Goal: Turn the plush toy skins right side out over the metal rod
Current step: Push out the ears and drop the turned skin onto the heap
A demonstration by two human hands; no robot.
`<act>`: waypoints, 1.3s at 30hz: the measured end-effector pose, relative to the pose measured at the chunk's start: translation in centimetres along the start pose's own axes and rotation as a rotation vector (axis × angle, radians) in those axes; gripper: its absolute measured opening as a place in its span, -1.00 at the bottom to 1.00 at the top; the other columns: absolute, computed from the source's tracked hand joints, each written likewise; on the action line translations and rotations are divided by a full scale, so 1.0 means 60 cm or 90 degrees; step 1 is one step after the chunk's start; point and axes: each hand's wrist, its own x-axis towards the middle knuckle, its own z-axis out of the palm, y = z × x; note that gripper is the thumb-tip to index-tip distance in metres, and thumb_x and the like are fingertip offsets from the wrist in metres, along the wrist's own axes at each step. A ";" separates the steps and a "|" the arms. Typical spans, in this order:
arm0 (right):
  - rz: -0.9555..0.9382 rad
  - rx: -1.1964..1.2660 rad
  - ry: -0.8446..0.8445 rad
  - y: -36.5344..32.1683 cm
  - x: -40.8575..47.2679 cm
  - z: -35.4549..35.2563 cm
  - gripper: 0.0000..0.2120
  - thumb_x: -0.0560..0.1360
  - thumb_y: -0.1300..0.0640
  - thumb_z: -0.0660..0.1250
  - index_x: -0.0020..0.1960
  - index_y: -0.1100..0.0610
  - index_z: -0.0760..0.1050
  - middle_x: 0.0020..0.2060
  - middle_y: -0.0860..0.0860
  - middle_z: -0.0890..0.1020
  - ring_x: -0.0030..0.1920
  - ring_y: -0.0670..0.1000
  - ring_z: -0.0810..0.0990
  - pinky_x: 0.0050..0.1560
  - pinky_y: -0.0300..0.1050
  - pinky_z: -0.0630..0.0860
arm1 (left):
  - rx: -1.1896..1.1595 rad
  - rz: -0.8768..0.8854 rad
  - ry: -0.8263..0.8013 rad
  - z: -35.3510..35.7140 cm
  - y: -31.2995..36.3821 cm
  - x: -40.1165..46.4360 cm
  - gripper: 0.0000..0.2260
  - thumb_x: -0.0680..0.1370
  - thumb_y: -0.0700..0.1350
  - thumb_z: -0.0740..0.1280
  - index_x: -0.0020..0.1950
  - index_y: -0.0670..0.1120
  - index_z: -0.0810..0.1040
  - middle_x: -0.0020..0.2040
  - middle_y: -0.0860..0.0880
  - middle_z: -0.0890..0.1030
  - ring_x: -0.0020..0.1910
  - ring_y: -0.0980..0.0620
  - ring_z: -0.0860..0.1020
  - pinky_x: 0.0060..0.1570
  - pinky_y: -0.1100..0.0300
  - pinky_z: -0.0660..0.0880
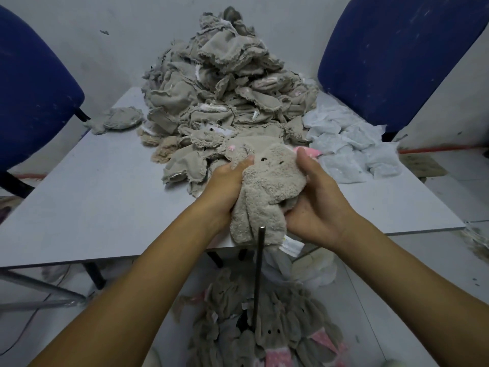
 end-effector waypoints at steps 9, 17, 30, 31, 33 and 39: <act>-0.036 -0.046 0.001 0.006 0.001 -0.003 -0.35 0.43 0.57 -0.02 0.42 0.15 0.33 0.16 0.28 0.62 -0.01 0.24 0.71 -0.20 -0.04 0.68 | 0.343 0.284 0.195 -0.011 0.022 -0.014 -0.87 0.61 -0.11 0.31 0.15 -0.03 0.48 0.02 -0.05 0.55 -0.02 0.03 0.54 0.00 0.12 0.52; -0.124 -0.095 0.047 0.006 0.021 0.011 -0.28 0.42 0.60 -0.07 0.44 0.10 0.35 0.28 0.17 0.59 0.24 0.22 0.61 0.13 0.28 0.57 | 0.699 0.470 -0.041 -0.041 0.015 -0.024 -0.31 0.46 0.05 0.51 0.51 0.11 0.26 0.23 -0.02 0.28 0.28 0.02 0.37 0.31 0.10 0.42; -0.486 -0.916 0.389 0.010 0.003 -0.005 -0.47 0.40 0.09 0.50 0.29 -0.12 0.38 -0.15 -0.06 0.55 -0.19 -0.16 0.53 -0.20 -0.39 0.45 | 0.097 0.244 -0.122 -0.011 0.019 -0.029 -0.78 0.36 -0.34 0.23 -0.08 -0.14 0.57 -0.22 -0.07 0.60 -0.22 -0.04 0.56 -0.24 0.15 0.48; -0.475 -0.910 0.406 0.010 0.003 -0.005 -0.50 0.40 0.06 0.48 0.27 -0.13 0.37 -0.07 -0.01 0.52 -0.18 -0.16 0.51 -0.15 -0.40 0.46 | 0.066 0.233 -0.093 -0.010 0.017 -0.027 -0.74 0.34 -0.36 0.19 -0.09 -0.16 0.57 -0.21 -0.10 0.60 -0.18 -0.10 0.54 -0.18 0.08 0.47; -0.417 -0.834 0.408 0.008 0.003 -0.005 -0.61 0.43 0.04 0.44 0.19 -0.14 0.38 -0.07 -0.05 0.54 -0.22 -0.13 0.55 -0.05 -0.17 0.61 | 0.041 0.201 -0.023 -0.014 0.016 -0.023 -0.74 0.36 -0.44 0.15 -0.15 -0.19 0.56 -0.25 -0.09 0.58 -0.21 -0.08 0.54 -0.23 0.06 0.48; -0.484 -0.893 0.437 0.010 -0.006 -0.009 -0.57 0.43 0.15 0.39 0.23 -0.07 0.34 -0.31 -0.30 0.56 -0.30 -0.10 0.57 -0.17 0.06 0.60 | 0.336 0.152 0.166 -0.009 0.007 -0.017 -0.78 0.56 -0.26 0.31 0.17 -0.01 0.50 -0.05 -0.10 0.56 -0.16 0.00 0.54 -0.24 0.08 0.51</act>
